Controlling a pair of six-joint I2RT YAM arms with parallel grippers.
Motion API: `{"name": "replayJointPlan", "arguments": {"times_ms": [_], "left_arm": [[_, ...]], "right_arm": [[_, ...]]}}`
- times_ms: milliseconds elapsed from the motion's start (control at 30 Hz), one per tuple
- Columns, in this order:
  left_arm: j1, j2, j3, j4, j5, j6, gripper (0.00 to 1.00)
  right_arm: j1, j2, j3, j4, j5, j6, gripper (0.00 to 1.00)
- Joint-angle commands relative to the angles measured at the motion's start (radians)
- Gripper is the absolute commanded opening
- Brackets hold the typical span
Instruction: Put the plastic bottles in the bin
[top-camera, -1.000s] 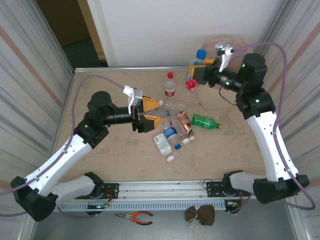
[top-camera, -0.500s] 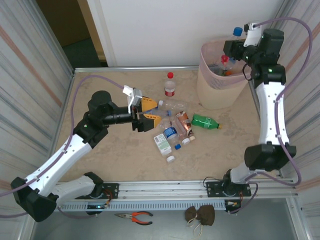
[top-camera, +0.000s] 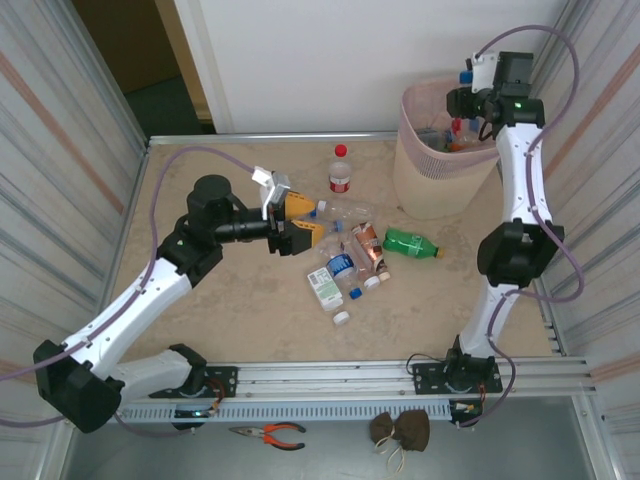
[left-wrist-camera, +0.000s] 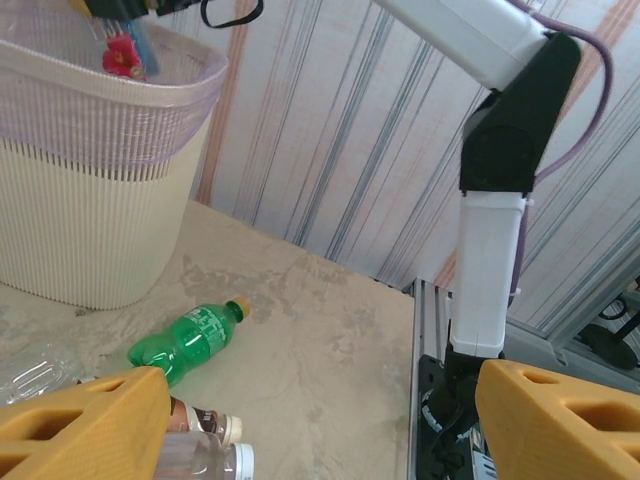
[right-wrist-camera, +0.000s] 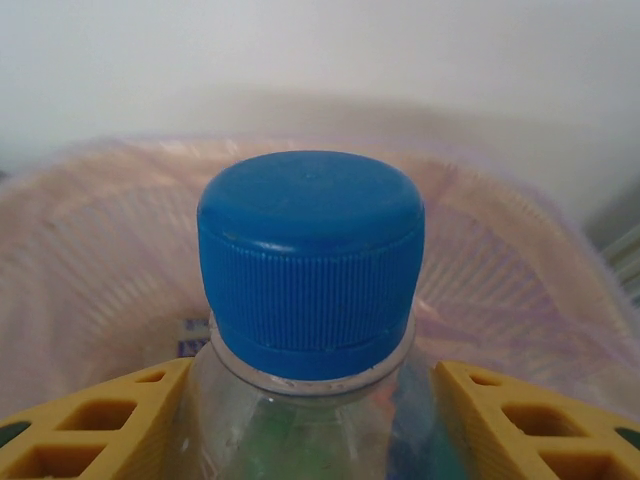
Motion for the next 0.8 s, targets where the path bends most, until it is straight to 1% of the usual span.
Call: {"name": "replayJointPlan", "arguments": {"times_ms": [0,300,500,600,767], "left_arm": [[0.010,-0.007,0.009,0.021,-0.001,0.008,0.80],[0.016,0.002,-0.003,0.028,-0.007,0.002,0.80],[0.018,0.008,-0.004,0.023,-0.012,-0.001,0.80],[0.020,0.008,-0.007,0.018,-0.019,0.000,0.80],[0.026,0.013,-0.008,0.022,-0.030,-0.007,0.80]], "right_arm": [[0.000,0.084,0.074,-0.142,0.068,-0.050,0.50],[0.004,0.237,0.091,-0.250,0.148,-0.035,0.50],[0.011,0.309,0.092,-0.279,0.157,-0.032,0.51],[0.012,0.329,0.093,-0.278,0.160,-0.028,0.53],[0.018,0.325,0.094,-0.271,0.155,-0.017,0.63]]}}
